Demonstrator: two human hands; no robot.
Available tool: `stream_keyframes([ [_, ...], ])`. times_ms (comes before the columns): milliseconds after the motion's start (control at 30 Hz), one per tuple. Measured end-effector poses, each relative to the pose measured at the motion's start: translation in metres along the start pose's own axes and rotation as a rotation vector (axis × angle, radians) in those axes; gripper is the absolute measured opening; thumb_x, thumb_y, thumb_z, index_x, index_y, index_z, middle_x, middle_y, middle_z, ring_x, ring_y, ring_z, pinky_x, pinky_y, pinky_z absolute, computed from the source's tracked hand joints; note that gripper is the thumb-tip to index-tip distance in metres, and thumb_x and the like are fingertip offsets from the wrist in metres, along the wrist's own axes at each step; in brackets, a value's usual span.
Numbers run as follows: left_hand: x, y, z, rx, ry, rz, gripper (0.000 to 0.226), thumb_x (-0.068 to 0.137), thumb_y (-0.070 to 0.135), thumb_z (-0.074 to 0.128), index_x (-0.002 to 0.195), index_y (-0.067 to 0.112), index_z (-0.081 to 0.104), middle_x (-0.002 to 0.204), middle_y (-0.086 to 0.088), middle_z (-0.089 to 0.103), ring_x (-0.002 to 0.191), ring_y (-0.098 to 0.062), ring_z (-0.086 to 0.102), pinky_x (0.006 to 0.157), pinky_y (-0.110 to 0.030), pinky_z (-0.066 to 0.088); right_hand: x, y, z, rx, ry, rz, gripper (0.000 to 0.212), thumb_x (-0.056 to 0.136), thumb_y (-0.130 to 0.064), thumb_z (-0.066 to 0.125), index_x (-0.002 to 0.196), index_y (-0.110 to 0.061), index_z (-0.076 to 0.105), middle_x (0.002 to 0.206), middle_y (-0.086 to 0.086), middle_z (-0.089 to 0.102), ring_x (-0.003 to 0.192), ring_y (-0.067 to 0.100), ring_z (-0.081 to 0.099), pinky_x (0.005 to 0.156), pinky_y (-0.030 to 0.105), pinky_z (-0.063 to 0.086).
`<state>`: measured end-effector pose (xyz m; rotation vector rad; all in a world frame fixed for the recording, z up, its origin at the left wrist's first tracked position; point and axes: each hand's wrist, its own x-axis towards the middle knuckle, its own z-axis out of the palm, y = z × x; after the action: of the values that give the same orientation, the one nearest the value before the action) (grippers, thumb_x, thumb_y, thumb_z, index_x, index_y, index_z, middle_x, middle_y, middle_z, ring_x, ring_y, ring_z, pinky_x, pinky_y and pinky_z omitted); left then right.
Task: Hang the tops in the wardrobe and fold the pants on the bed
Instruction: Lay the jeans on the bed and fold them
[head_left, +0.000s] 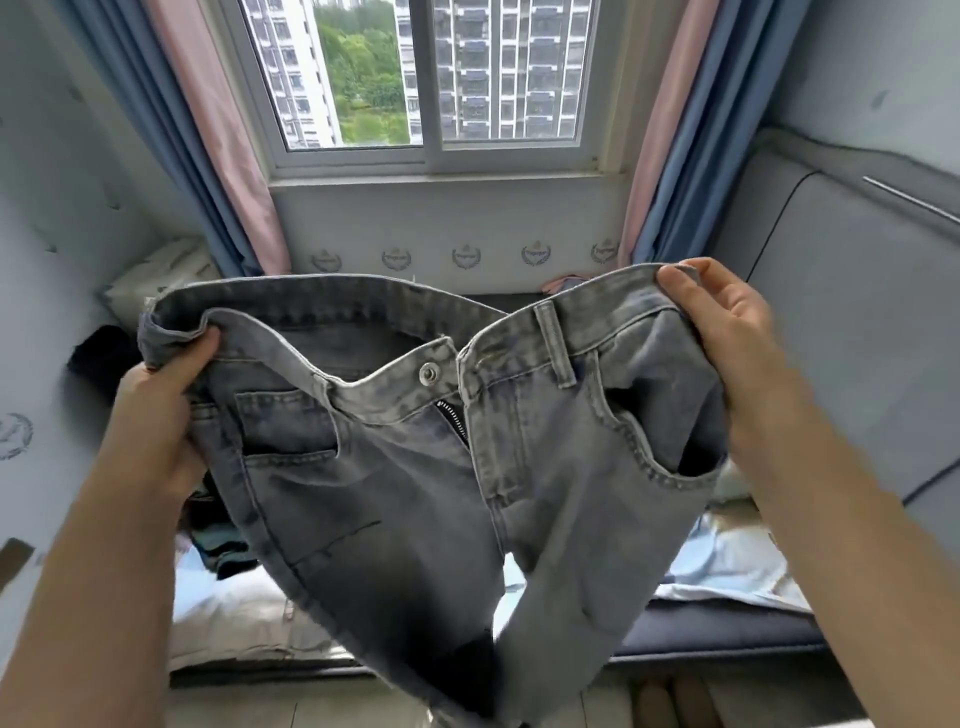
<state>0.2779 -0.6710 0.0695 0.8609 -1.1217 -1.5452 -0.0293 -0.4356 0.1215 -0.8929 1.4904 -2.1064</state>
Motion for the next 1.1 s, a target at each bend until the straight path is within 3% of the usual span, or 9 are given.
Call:
stream_keyframes([
  [100,-0.008,0.020,0.017,-0.037,-0.012,0.075,0.033,0.088,0.031,0.068,0.114,0.010,0.069,0.111,-0.009,0.072,0.098,-0.024,0.071,0.080,-0.041,0.060,0.006,-0.032,-0.004,0.056,0.002,-0.007,0.014,0.094,-0.020,0.057,0.080,-0.019,0.053,0.061,-0.011,0.062,0.056,0.003,0.058,0.056,0.016,0.050],
  [267,-0.007,0.042,0.036,-0.069,-0.035,0.130,0.021,0.087,0.032,0.070,0.099,0.015,0.074,0.104,-0.005,0.075,0.096,-0.021,0.072,0.076,-0.037,0.061,0.015,-0.063,-0.013,0.107,0.004,-0.035,0.013,0.093,-0.021,0.058,0.080,-0.020,0.056,0.066,-0.009,0.063,0.063,0.006,0.058,0.065,0.020,0.051],
  [433,0.012,0.029,0.048,-0.018,-0.046,0.086,0.019,0.091,0.029,0.066,0.078,0.025,0.080,0.091,0.001,0.077,0.084,-0.015,0.073,0.072,-0.032,0.061,0.035,-0.050,-0.016,0.048,0.027,-0.022,0.013,0.092,-0.022,0.061,0.080,-0.021,0.056,0.064,-0.010,0.064,0.059,0.004,0.059,0.059,0.018,0.051],
  [533,0.033,0.008,0.047,0.030,-0.068,0.036,0.021,0.092,0.028,0.063,0.082,0.018,0.078,0.085,0.002,0.077,0.076,-0.013,0.073,0.065,-0.029,0.060,0.052,-0.023,-0.018,0.008,0.038,-0.014,0.014,0.090,-0.025,0.063,0.079,-0.022,0.057,0.063,-0.011,0.063,0.057,0.002,0.059,0.057,0.017,0.051],
  [667,0.076,-0.025,0.041,0.083,-0.067,-0.012,0.016,0.097,0.026,0.057,0.094,0.014,0.067,0.079,0.004,0.076,0.069,-0.010,0.072,0.056,-0.024,0.058,0.072,0.018,-0.027,-0.103,-0.008,-0.003,0.026,0.069,-0.043,0.075,0.083,-0.028,0.059,0.070,-0.012,0.065,0.062,0.003,0.061,0.057,0.017,0.052],
  [833,0.155,-0.071,0.017,0.230,-0.120,0.010,0.018,0.096,0.013,0.058,0.113,0.012,0.063,0.087,0.006,0.076,0.076,-0.007,0.072,0.065,-0.021,0.059,0.106,0.085,-0.042,-0.323,-0.078,0.186,0.039,0.072,-0.024,0.075,0.108,-0.026,0.061,0.084,-0.004,0.073,0.076,0.011,0.070,0.065,0.024,0.058],
  [900,0.191,-0.094,0.003,0.324,-0.140,-0.019,0.019,0.093,0.010,0.062,0.110,0.006,0.067,0.088,0.002,0.076,0.075,-0.010,0.071,0.067,-0.022,0.059,0.123,0.117,-0.042,-0.398,-0.090,0.292,0.032,0.077,-0.014,0.073,0.108,-0.013,0.065,0.091,0.003,0.075,0.081,0.015,0.071,0.068,0.024,0.058],
  [1000,0.231,-0.133,-0.010,0.424,-0.232,-0.094,0.015,0.088,0.011,0.067,0.101,0.019,0.072,0.094,-0.005,0.075,0.082,-0.019,0.071,0.070,-0.033,0.060,0.144,0.167,-0.041,-0.475,-0.080,0.425,0.014,0.081,-0.010,0.072,0.095,-0.010,0.072,0.089,0.006,0.076,0.077,0.012,0.071,0.061,0.018,0.054],
  [1100,0.268,-0.175,-0.016,0.489,-0.255,-0.154,0.020,0.088,0.009,0.067,0.092,0.029,0.071,0.091,-0.002,0.076,0.081,-0.014,0.072,0.065,-0.025,0.057,0.165,0.219,-0.035,-0.524,-0.022,0.498,0.011,0.081,-0.008,0.073,0.091,-0.010,0.072,0.081,0.000,0.076,0.072,0.010,0.070,0.060,0.016,0.053],
])
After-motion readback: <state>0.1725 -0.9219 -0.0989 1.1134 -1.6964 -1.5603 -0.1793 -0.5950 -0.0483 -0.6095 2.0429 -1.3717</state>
